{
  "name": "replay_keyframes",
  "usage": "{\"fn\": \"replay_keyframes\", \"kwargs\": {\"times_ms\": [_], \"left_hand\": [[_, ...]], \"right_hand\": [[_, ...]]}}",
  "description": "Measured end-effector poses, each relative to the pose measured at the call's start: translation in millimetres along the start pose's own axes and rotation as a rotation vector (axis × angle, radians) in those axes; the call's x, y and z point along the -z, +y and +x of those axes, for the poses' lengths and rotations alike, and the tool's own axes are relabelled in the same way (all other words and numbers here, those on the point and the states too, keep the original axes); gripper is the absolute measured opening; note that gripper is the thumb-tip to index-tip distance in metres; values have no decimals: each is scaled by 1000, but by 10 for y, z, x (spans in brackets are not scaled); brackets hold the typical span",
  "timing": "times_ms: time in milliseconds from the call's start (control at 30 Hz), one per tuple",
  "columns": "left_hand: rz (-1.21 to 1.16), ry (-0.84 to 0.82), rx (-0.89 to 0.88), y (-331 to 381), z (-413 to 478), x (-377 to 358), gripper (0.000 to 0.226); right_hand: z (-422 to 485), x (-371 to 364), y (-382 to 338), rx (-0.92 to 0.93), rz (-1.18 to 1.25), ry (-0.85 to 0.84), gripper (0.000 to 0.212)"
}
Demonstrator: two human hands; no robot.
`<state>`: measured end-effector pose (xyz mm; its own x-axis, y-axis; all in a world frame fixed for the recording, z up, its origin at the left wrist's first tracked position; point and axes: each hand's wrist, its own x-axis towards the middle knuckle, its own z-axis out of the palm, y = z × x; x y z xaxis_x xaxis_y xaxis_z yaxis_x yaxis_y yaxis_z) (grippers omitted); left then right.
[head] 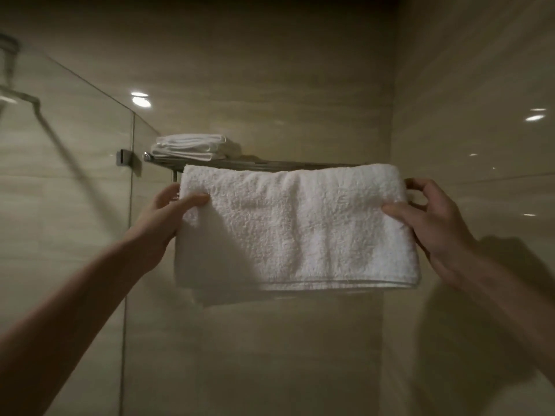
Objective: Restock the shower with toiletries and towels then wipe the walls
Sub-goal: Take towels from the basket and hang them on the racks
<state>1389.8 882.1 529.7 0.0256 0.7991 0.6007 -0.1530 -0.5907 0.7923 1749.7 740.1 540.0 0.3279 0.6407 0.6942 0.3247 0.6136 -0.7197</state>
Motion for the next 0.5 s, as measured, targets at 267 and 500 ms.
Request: {"fn": "replay_keyframes", "kwargs": {"times_ms": [267, 500], "left_hand": [[28, 0, -97, 453, 584, -83, 50], [44, -23, -207, 691, 1067, -27, 47]], "right_hand": [[694, -48, -255, 113, -5, -45, 33], [1129, -219, -556, 202, -23, 32, 32]]}}
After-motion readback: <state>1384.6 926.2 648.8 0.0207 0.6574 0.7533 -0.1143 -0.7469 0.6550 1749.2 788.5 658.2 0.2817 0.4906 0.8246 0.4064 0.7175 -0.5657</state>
